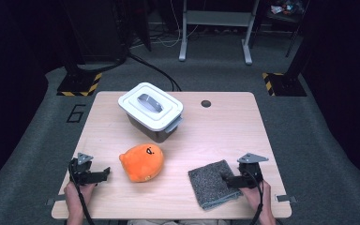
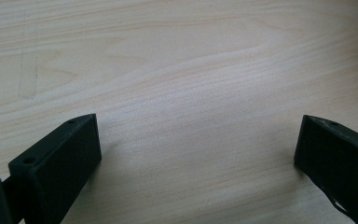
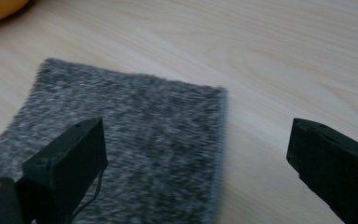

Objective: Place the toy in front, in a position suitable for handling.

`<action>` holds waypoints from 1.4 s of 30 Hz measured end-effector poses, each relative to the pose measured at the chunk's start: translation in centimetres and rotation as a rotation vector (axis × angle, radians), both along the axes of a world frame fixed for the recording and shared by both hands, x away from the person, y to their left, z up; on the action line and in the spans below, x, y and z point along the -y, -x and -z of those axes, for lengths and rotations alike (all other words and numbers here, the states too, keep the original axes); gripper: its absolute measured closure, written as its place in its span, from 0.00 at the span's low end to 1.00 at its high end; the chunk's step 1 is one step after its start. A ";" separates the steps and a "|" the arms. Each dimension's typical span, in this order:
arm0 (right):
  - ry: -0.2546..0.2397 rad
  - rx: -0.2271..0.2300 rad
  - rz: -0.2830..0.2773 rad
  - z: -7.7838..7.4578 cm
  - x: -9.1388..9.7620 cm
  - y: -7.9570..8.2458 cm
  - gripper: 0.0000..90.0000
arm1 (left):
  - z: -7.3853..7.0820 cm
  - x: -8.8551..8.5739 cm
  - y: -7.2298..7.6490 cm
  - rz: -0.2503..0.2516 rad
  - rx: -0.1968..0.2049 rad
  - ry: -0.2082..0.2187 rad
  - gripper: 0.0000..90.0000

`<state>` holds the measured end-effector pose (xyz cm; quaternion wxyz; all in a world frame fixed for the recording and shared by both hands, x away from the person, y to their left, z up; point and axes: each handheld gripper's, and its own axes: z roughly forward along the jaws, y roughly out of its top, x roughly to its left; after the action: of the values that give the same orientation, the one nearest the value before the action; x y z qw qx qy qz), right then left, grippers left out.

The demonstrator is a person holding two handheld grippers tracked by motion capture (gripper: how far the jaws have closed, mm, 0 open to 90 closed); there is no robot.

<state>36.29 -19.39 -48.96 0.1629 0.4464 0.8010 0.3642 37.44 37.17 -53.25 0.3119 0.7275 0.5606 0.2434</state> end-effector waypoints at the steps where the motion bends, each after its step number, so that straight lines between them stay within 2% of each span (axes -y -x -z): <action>1: 0.008 -0.001 -0.010 0.1 -0.5 0.2 0.04 | 0.0 0.0 0.0 0.000 0.000 0.000 0.00; 2: 0.008 -0.001 -0.010 0.1 -0.5 0.2 0.04 | 0.0 0.0 0.0 0.000 0.000 -0.001 0.00; 3: 0.017 -0.008 -0.041 0.3 -1.5 0.6 0.04 | 0.1 0.0 0.0 -0.003 0.007 0.001 0.00; 8: 0.035 -0.021 -0.089 0.8 -3.3 1.2 0.05 | 0.0 0.0 0.0 0.000 0.000 0.001 0.00; 10: 0.053 -0.021 -0.096 1.0 -3.6 1.3 0.05 | 0.0 0.0 0.0 -0.001 0.003 -0.001 0.00; 12: 0.046 -0.059 -0.103 1.3 -4.4 1.2 0.05 | 0.0 0.0 -0.1 -0.009 -0.003 0.003 0.00; 14: 0.064 -0.050 -0.114 1.5 -4.8 1.3 0.05 | 0.0 0.0 0.0 -0.006 0.001 -0.002 0.00; 18: 0.111 -0.070 -0.089 2.5 -5.9 1.6 0.06 | 0.0 0.0 0.0 -0.005 0.001 -0.001 0.00; 19: 0.124 -0.061 -0.101 2.6 -6.0 1.6 0.06 | 0.0 0.0 0.0 -0.004 0.002 0.000 0.01; 21: 0.126 -0.048 -0.086 2.8 -6.1 1.8 0.07 | 0.0 0.1 0.0 -0.005 0.008 -0.001 0.01; 22: 0.126 -0.050 -0.101 2.8 -6.0 1.7 0.07 | 0.0 0.0 0.0 -0.003 0.002 0.001 0.00; 26: 0.142 -0.058 -0.101 2.7 -6.2 1.6 0.09 | 0.0 0.0 0.0 -0.002 0.000 0.001 0.01; 29: 0.132 -0.060 -0.100 2.8 -6.0 1.6 0.12 | 0.0 0.0 0.0 -0.002 -0.001 0.001 0.01; 31: 0.133 -0.057 -0.099 2.7 -5.9 1.7 0.16 | 0.0 0.0 0.0 -0.002 -0.001 0.001 0.01; 32: 0.124 -0.054 -0.093 2.7 -5.8 1.7 0.22 | 0.0 0.0 0.0 -0.001 0.001 0.000 0.01; 33: 0.124 -0.054 -0.093 2.7 -5.8 1.7 0.22 | 0.0 0.0 0.0 -0.001 0.001 0.000 0.01; 34: 0.113 -0.052 -0.087 2.5 -5.5 1.8 0.31 | 0.0 0.0 0.0 -0.002 0.001 0.000 0.00; 36: 0.107 -0.048 -0.072 2.4 -5.1 1.7 0.41 | 0.0 0.0 0.0 -0.002 0.001 -0.002 0.01; 37: 0.107 -0.048 -0.072 2.4 -5.1 1.7 0.41 | 0.0 0.0 0.0 -0.002 0.001 -0.002 0.01; 38: 0.105 -0.044 -0.071 2.3 -4.9 1.7 0.50 | 0.1 0.1 0.0 -0.007 0.010 0.001 0.01; 40: 0.098 -0.043 -0.061 2.3 -5.0 1.8 0.53 | 0.1 0.1 0.0 -0.007 0.009 0.001 0.01; 41: 0.095 -0.036 -0.070 2.3 -4.9 1.9 0.61 | 0.0 0.0 0.0 -0.002 0.002 -0.001 0.01; 42: 0.097 -0.035 -0.067 2.3 -4.9 1.9 0.63 | 0.0 0.0 0.0 -0.002 0.002 -0.001 0.01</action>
<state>34.38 -14.49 -51.26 0.1578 0.4171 0.8350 0.3224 37.47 37.17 -53.24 0.3119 0.7268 0.5608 0.2449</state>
